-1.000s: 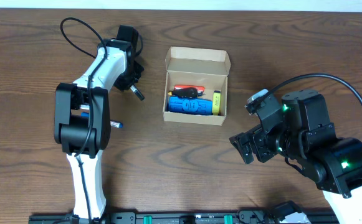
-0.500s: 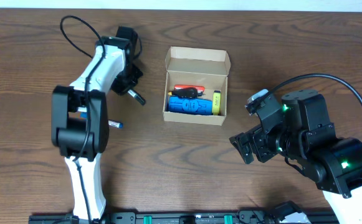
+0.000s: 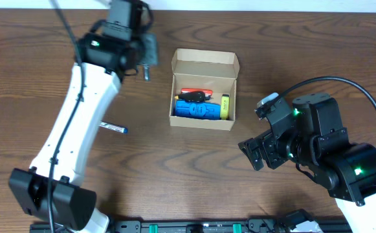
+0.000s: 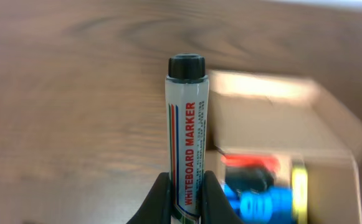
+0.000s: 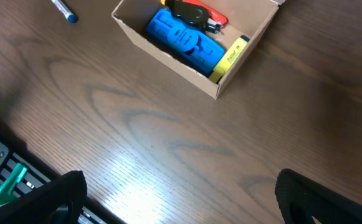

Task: Pack container
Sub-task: 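Carry the white marker with left gripper and lower into box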

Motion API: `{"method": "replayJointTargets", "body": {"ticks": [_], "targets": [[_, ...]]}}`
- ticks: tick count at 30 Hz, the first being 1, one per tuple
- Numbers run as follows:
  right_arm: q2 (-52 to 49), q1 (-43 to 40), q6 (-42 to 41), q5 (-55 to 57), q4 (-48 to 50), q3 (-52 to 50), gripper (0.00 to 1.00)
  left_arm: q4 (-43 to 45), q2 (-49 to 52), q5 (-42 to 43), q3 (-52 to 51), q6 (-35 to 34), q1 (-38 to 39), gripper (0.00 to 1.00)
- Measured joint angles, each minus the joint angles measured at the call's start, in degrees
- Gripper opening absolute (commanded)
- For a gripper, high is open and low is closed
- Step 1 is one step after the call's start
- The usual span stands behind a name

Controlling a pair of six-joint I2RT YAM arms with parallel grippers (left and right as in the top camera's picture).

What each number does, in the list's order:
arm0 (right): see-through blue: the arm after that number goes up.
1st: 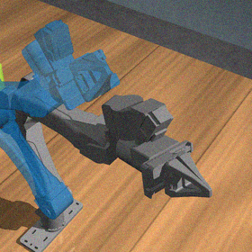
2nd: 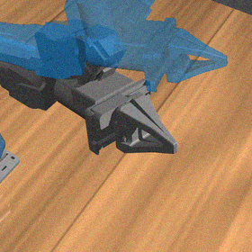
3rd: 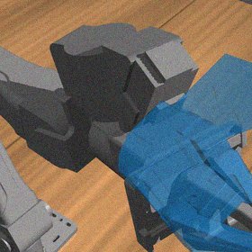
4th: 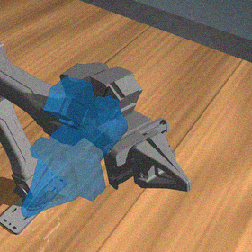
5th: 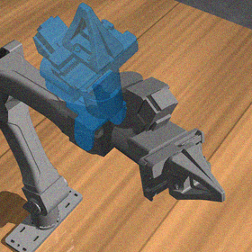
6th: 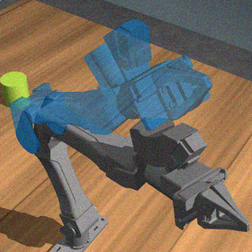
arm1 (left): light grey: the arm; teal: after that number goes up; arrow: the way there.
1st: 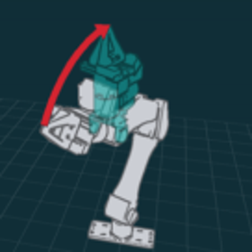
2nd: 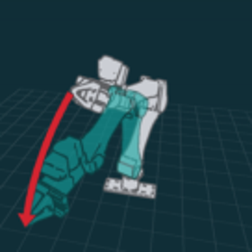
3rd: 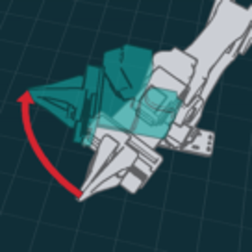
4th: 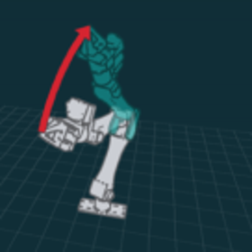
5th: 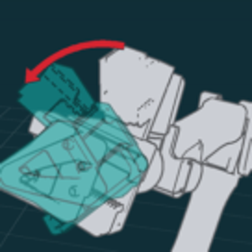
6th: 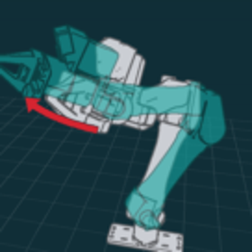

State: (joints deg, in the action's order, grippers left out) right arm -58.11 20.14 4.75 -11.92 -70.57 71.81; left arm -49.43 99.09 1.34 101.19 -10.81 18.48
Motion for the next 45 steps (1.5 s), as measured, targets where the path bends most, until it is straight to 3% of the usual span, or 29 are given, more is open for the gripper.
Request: {"method": "replayJointTargets", "body": {"ticks": [11,17,26,43,44,45], "targets": [[0.0,0.0,0.0,0.0,0.0,0.0,0.99,-1.16,1.14,6.51,-0.11,51.28,15.85,0.05],[0.0,0.0,0.0,-0.02,0.0,0.0,0.99,-1.14,3.63,7.02,-0.11,68.22,18.86,0.05],[0.0,0.0,0.0,0.0,0.0,0.0,0.99,-1.62,14.12,3.85,-0.13,76.74,18.75,0.06],[0.0,0.0,0.0,0.0,0.02,0.0,0.99,-2.91,20.96,5.16,-0.22,79.28,16.09,0.06],[-0.02,0.0,0.0,0.0,0.0,0.0,0.99,-3.15,20.98,5.55,-0.22,79.3,15.93,0.08],[0.0,0.0,0.0,0.0,0.0,0.0,0.99,-3.48,20.98,5.88,-0.22,79.38,15.8,0.17]]}}
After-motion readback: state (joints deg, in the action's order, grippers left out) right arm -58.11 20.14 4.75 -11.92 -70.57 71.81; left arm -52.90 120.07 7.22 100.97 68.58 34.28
